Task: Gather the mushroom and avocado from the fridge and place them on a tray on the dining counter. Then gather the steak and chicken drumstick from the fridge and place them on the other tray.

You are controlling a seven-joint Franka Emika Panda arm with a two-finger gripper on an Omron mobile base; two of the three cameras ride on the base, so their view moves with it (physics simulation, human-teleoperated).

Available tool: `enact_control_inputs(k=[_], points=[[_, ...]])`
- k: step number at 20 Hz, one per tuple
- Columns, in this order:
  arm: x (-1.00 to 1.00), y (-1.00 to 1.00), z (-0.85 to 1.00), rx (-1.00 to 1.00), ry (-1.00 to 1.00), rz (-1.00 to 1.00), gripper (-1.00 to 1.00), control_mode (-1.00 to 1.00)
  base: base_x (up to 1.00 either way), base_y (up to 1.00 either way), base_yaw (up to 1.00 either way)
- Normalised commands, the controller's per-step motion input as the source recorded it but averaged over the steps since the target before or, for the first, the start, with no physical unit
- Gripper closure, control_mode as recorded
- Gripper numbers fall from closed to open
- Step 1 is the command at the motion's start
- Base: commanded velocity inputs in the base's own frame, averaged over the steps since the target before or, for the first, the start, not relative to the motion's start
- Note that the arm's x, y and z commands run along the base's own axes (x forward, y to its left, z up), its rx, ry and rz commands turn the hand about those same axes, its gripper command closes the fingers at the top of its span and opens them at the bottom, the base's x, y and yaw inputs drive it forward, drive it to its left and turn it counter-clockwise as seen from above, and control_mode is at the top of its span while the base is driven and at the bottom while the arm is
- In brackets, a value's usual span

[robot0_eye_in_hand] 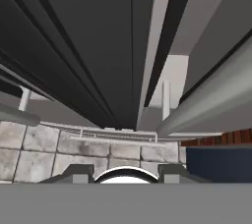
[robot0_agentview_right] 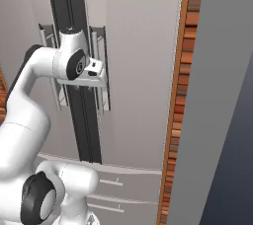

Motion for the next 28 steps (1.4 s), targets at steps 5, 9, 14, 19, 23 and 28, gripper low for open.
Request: enact_control_inputs(k=[5,9,14,19,23,28], points=[[-0.26,0.01,0.00,0.00,-0.04,0.00,-1.00,-1.00,0.00,0.00,0.00],[-0.42,-0.01,-0.10,0.00,-0.32,-0.01,-1.00,-1.00,0.00,0.00,0.00],[-0.21,-0.06,-0.04,0.02,-0.19,0.00,-1.00,-1.00,0.00,0.00,0.00],[0.12,0.11,0.00,0.00,0.00,-0.01,-1.00,-1.00,0.00,0.00,0.00],[0.14,0.02,0.01,0.00,-0.01,-0.05,-1.00,-1.00,0.00,0.00,0.00],[-0.03,0.06,0.00,0.00,-0.04,-0.05,-1.00,1.00,-0.07,0.05,-0.01]])
